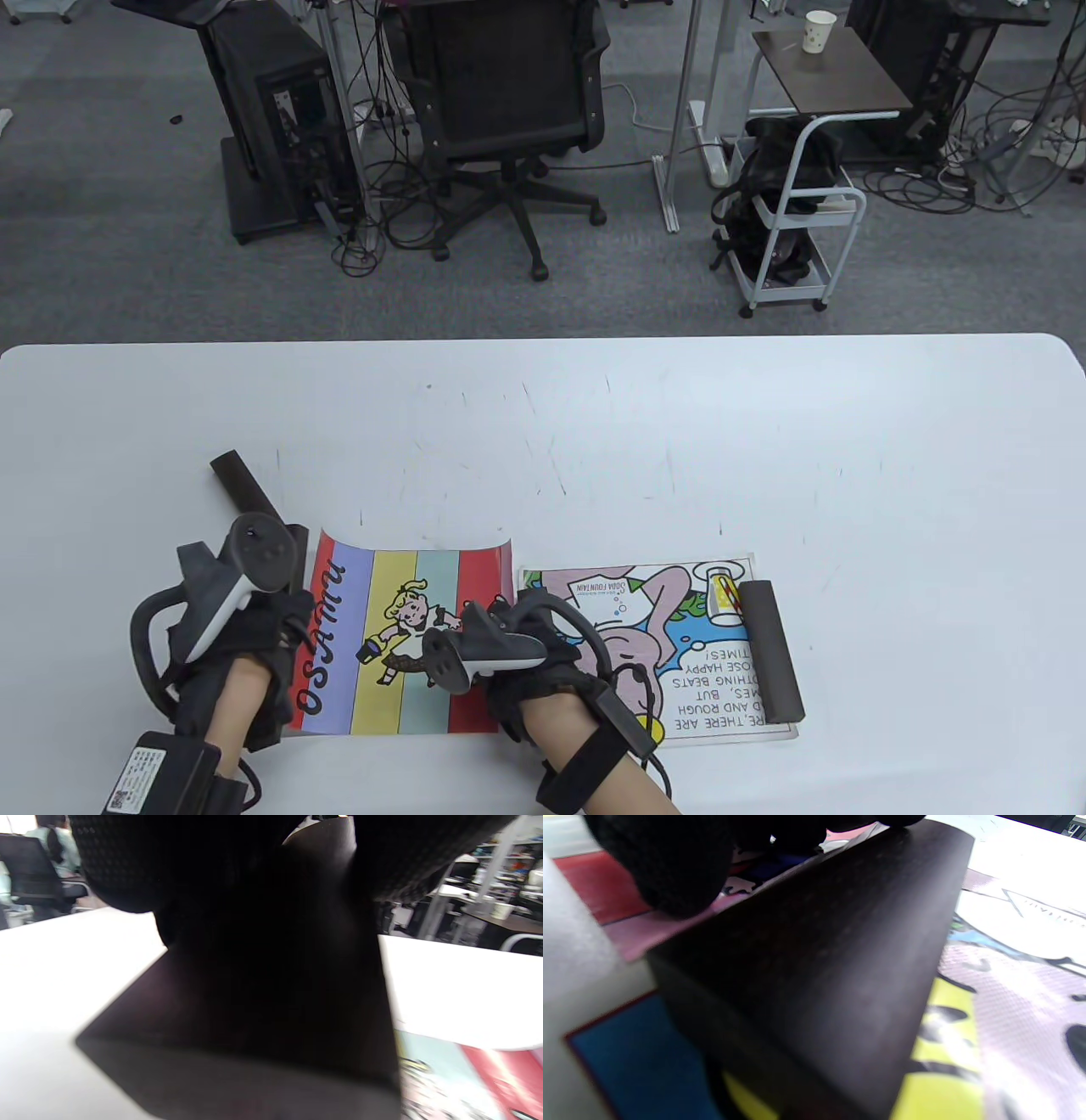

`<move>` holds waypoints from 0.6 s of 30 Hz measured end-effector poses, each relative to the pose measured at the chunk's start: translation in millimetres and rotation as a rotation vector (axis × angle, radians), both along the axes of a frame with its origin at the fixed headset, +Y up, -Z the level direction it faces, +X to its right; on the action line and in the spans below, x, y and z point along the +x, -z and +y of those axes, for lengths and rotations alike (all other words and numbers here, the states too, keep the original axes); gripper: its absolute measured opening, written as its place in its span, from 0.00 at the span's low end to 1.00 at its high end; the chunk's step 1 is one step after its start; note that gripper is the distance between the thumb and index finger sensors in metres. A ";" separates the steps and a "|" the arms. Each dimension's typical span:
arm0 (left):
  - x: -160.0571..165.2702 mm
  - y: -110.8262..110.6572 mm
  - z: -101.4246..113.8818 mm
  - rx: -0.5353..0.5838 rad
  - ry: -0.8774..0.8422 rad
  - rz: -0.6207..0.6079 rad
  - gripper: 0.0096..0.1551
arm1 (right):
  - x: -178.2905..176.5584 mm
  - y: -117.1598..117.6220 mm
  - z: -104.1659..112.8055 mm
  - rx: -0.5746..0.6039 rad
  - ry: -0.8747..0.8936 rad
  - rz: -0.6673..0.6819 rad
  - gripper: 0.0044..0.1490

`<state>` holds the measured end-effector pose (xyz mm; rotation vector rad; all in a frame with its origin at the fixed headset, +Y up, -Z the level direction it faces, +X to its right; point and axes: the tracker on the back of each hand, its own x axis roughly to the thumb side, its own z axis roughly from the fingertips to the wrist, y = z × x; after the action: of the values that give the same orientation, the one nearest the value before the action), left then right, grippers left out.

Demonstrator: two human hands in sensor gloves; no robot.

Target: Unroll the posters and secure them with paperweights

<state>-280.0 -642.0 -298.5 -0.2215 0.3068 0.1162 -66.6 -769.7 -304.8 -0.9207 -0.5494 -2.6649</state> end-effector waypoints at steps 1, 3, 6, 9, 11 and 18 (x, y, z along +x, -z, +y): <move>6.9 1.3 -2.5 -0.011 0.002 -0.019 0.45 | 0.0 0.0 0.0 0.000 -0.001 0.000 0.48; 22.3 5.4 -13.6 -0.049 -0.002 -0.056 0.45 | 0.0 -0.2 0.0 0.000 -0.002 0.000 0.48; 33.4 12.3 -34.7 -0.113 0.032 -0.069 0.45 | 0.1 -0.4 -0.1 -0.001 -0.002 0.000 0.48; 28.4 19.4 -52.7 -0.166 0.100 -0.038 0.45 | -0.1 -0.7 -0.2 0.000 -0.004 0.000 0.48; 14.9 25.0 -67.4 -0.191 0.152 0.019 0.45 | -0.1 -0.9 -0.2 0.001 -0.005 0.001 0.48; -17.8 32.8 -102.1 -0.264 0.215 0.126 0.44 | -0.4 -1.1 -0.4 -0.001 -0.006 0.001 0.48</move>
<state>-297.8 -744.0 -331.2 -0.4414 0.4701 -0.1249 -67.0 -770.1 -303.7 -0.9194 -0.5524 -2.6589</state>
